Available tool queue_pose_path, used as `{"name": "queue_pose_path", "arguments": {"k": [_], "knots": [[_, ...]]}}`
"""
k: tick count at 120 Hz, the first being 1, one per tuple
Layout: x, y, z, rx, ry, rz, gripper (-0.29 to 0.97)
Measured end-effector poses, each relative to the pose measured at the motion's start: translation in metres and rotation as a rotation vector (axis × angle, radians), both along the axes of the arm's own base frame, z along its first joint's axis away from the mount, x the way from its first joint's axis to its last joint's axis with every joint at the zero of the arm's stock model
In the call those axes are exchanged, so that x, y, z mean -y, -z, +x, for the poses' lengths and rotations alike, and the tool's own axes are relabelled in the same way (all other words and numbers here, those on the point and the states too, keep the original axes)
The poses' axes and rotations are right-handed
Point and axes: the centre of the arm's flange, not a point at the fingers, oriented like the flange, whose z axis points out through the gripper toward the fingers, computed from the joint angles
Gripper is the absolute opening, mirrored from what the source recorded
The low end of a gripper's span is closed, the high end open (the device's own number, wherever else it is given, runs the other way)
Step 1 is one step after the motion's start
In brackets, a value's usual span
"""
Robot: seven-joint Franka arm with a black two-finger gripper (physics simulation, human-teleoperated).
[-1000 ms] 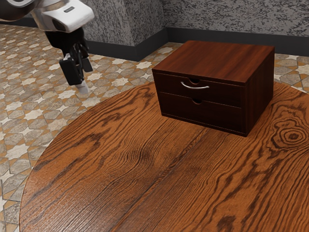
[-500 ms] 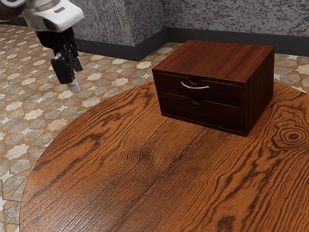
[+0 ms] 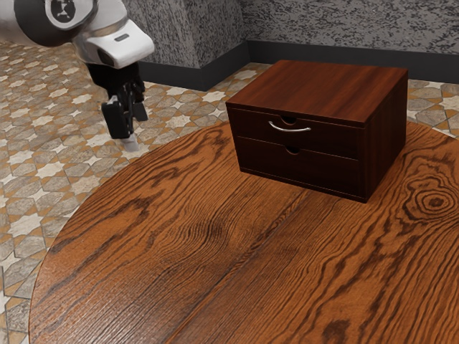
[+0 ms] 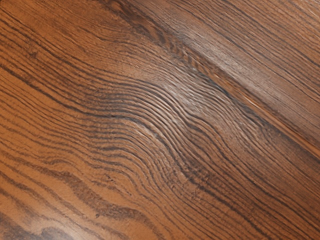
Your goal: Pull the drawer handle with one arm to open the drawer
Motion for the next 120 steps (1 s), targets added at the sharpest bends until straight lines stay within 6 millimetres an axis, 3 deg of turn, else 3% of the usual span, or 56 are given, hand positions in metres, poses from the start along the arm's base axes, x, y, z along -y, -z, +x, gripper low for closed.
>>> {"name": "queue_pose_path", "arguments": {"k": [18, 37, 52, 81, 106, 120], "knots": [[-0.021, 0.024, 0.034, 0.032, 0.128, 0.035, 0.68], [0.005, 0.025, 0.076, 0.14, 0.311, 0.052, 0.68], [0.015, 0.04, 0.106, 0.183, 0.409, 0.04, 0.67], [0.015, 0.072, 0.141, 0.264, 0.469, -0.066, 0.53], [0.029, 0.099, 0.175, 0.338, 0.52, -0.111, 0.43], [0.023, 0.111, 0.187, 0.376, 0.528, -0.149, 0.41]]}}
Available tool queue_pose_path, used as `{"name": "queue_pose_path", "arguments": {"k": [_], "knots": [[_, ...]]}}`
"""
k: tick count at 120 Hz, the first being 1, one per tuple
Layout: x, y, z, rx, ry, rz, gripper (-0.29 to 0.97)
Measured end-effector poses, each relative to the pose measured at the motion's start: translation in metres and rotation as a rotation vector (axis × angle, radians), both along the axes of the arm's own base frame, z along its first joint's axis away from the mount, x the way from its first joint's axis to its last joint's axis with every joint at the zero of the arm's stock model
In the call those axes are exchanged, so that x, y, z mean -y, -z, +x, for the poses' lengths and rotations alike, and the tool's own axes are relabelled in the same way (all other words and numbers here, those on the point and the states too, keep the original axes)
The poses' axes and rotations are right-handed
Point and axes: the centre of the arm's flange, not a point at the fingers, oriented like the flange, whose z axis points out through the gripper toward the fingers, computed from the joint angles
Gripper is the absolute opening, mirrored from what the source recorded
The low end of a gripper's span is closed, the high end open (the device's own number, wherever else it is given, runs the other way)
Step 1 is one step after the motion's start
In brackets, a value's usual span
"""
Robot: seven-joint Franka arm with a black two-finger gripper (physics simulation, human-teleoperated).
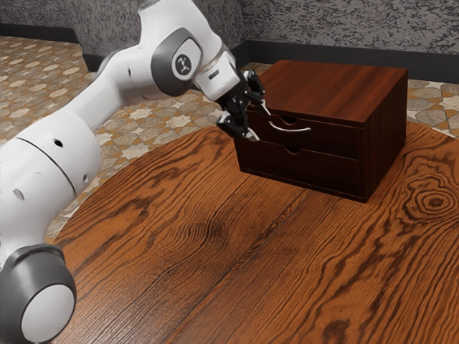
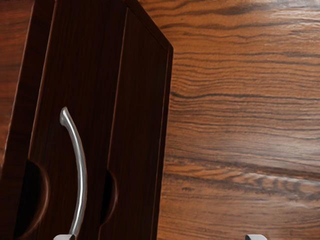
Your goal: Pull the drawer handle with one arm to open the drawer
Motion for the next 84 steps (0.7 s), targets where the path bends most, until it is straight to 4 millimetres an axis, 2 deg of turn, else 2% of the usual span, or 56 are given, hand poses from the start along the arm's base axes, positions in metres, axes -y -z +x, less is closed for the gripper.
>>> {"name": "queue_pose_path", "arguments": {"k": [12, 26, 47, 72, 84], "knots": [[-0.002, 0.005, 0.007, 0.028, 0.017, -0.024, 0.4], [0.006, 0.024, 0.018, 0.038, 0.043, -0.042, 0.39], [-0.007, 0.025, 0.024, 0.087, 0.041, -0.034, 0.39], [-0.004, 0.049, 0.037, 0.1, 0.059, -0.049, 0.39], [0.0, 0.051, 0.039, 0.108, 0.07, -0.05, 0.31]]}}
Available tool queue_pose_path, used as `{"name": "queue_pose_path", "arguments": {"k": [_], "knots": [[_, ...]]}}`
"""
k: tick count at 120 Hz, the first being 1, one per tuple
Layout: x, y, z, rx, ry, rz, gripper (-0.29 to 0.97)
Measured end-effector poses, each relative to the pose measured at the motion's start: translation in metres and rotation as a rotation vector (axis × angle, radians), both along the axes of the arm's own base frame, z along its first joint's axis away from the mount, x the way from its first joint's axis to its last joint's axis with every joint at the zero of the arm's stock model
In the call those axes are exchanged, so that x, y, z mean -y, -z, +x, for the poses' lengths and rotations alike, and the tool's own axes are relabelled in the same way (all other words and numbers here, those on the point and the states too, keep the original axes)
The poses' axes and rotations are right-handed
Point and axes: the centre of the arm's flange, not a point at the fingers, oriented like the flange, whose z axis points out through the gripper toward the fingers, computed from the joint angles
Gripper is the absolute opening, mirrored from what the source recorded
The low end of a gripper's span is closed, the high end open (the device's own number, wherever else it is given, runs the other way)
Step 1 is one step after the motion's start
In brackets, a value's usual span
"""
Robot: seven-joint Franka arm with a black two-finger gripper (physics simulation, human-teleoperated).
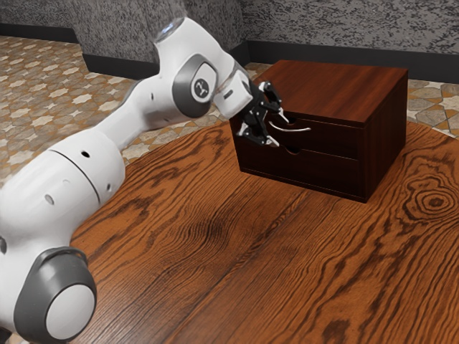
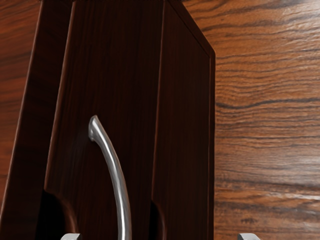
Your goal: Pull the drawer handle with one arm to open the drawer
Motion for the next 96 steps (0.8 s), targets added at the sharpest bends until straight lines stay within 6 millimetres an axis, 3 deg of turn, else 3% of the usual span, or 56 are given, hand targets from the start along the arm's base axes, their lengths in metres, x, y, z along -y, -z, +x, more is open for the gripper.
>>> {"name": "queue_pose_path", "arguments": {"k": [19, 30, 47, 96], "knots": [[0.002, 0.008, 0.002, -0.003, 0.008, 0.005, 0.09], [0.004, 0.009, 0.0, -0.012, 0.01, 0.021, 0.03], [0.009, -0.003, -0.024, -0.063, 0.015, 0.062, -0.11], [0.008, -0.018, -0.118, -0.195, -0.012, 0.14, 0.0]]}}
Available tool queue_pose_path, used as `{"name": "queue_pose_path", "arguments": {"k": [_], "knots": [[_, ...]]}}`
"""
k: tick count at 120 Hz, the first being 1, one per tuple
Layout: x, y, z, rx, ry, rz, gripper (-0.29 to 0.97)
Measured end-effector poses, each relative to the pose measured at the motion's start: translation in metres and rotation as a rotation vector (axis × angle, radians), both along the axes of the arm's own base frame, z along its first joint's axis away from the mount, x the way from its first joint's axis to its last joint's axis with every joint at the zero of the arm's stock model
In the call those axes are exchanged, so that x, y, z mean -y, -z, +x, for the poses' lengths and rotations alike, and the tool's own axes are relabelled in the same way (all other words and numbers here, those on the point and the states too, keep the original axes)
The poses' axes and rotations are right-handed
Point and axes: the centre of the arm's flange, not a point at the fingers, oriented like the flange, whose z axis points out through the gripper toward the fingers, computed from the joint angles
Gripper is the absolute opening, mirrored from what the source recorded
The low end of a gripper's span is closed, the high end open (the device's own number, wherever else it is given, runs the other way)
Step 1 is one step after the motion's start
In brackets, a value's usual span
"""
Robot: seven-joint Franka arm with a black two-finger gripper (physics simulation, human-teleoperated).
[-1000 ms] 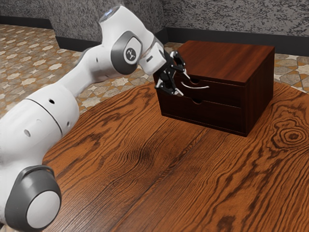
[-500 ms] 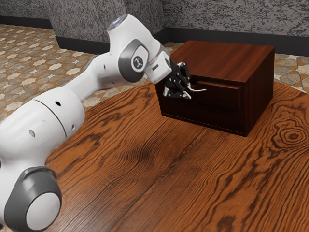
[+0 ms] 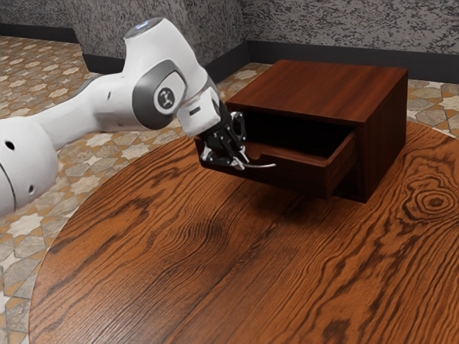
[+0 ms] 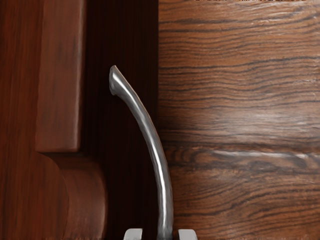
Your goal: Pull the drawer handle with one arm to open the drawer
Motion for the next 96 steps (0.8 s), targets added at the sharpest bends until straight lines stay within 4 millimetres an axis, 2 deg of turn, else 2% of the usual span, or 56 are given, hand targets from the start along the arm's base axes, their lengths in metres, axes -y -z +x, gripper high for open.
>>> {"name": "queue_pose_path", "arguments": {"k": [20, 27, 37, 48, 58, 62, 72, 81, 89, 96], "knots": [[0.006, 0.005, -0.031, -0.035, -0.003, 0.018, -0.05], [0.007, 0.004, -0.039, -0.038, -0.005, 0.021, -0.01], [0.011, 0.003, -0.047, -0.039, -0.004, 0.022, 0.01], [0.022, 0.003, -0.054, -0.041, 0.01, 0.023, -0.03], [0.018, 0.003, -0.057, -0.048, 0.002, 0.025, 0.01], [0.015, -0.013, -0.065, -0.026, -0.003, 0.033, 0.03], [0.009, -0.098, -0.107, 0.075, -0.018, 0.061, 0.11], [0.015, -0.179, -0.145, 0.113, -0.041, 0.106, 0.28], [0.012, -0.216, -0.172, 0.09, -0.111, 0.121, 0.39], [0.009, -0.229, -0.192, 0.05, -0.168, 0.112, 0.46]]}}
